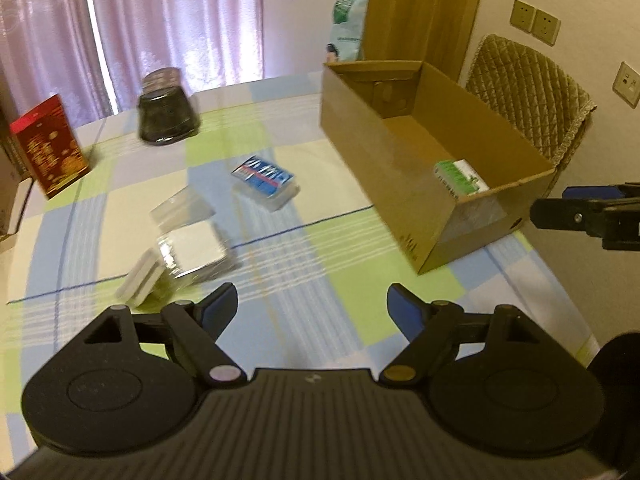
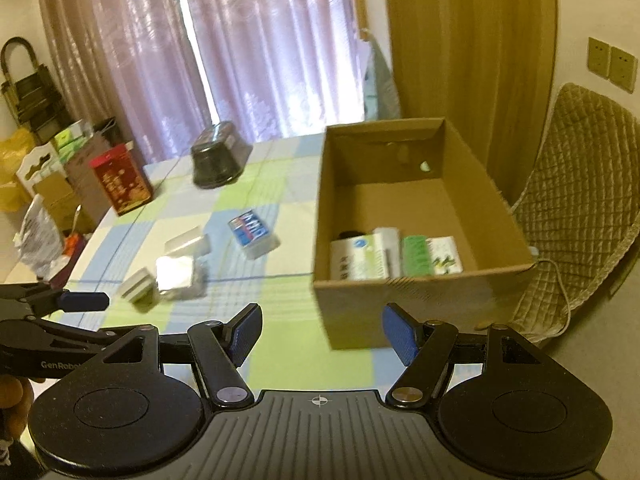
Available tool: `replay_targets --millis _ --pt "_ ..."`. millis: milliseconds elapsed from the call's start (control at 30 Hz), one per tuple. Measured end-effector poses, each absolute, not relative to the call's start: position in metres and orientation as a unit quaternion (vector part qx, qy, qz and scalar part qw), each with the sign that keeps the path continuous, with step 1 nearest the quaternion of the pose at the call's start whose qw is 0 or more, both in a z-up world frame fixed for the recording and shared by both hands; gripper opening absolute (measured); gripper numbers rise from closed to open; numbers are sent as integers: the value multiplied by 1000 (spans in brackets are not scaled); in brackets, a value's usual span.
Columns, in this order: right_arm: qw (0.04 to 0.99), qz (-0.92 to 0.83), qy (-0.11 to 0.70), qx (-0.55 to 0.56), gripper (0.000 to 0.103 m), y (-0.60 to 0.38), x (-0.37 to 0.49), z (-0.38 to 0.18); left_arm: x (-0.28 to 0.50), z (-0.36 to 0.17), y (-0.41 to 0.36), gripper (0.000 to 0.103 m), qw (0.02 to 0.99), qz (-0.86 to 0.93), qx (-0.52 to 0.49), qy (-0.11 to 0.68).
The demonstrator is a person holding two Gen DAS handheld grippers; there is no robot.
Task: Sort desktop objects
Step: 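Move both tools back over the table toward the remaining items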
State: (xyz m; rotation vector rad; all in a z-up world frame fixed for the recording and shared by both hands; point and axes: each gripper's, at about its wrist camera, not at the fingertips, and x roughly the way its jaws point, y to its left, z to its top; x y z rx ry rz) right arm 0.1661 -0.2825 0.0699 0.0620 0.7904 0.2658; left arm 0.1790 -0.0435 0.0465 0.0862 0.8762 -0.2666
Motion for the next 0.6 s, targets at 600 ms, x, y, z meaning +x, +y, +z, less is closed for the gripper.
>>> replay_targets --millis 600 --pt "895 189 404 10 88 -212 149 51 140 38 55 102 896 -52 55 438"
